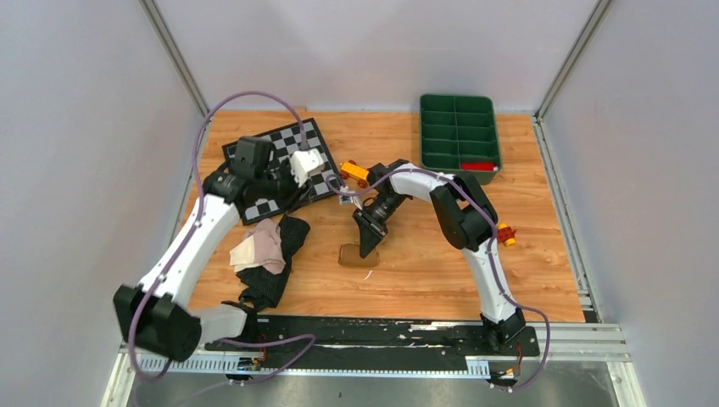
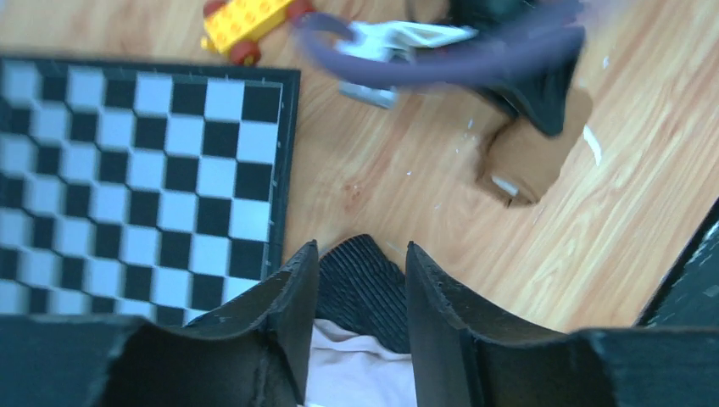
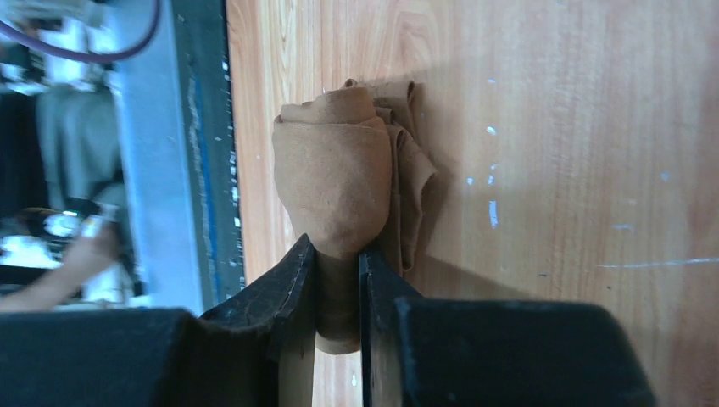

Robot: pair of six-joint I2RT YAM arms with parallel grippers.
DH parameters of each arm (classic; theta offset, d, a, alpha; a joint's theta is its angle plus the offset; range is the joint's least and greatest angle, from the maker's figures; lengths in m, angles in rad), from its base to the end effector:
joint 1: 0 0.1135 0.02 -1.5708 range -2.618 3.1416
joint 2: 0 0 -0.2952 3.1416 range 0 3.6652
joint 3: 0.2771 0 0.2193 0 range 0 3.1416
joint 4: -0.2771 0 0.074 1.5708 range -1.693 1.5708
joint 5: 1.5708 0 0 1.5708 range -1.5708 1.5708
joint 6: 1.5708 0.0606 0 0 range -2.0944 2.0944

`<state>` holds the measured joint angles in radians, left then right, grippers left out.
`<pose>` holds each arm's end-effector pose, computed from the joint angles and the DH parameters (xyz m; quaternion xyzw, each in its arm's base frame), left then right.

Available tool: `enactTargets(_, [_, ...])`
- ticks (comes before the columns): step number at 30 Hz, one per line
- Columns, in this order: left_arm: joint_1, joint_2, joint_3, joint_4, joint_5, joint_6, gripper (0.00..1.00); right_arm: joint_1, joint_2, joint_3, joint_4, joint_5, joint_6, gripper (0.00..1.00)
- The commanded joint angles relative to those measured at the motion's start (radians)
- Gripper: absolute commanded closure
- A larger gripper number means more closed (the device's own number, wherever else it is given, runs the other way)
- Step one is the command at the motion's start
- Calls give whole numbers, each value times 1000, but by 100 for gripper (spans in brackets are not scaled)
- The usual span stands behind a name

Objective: Roll the underwear
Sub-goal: Roll the underwear to the center of the board.

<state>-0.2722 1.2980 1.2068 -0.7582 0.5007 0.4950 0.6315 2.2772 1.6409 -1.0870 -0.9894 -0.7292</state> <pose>0.2233 -0.0925 0.3428 0.4203 0.8079 -0.1924 0.3656 0.2935 0.2774 0.1549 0.5239 -0.7049 -0.4761 0.0438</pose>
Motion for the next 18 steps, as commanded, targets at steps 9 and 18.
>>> enactTargets(9, [-528, -111, -249, 62, -192, 508, 44, -47, 278, 118, -192, 89, -1, 100])
enactTargets(18, [-700, 111, -363, 352, -273, 410, 39, -51, 295, 119, -208, 82, -8, 100])
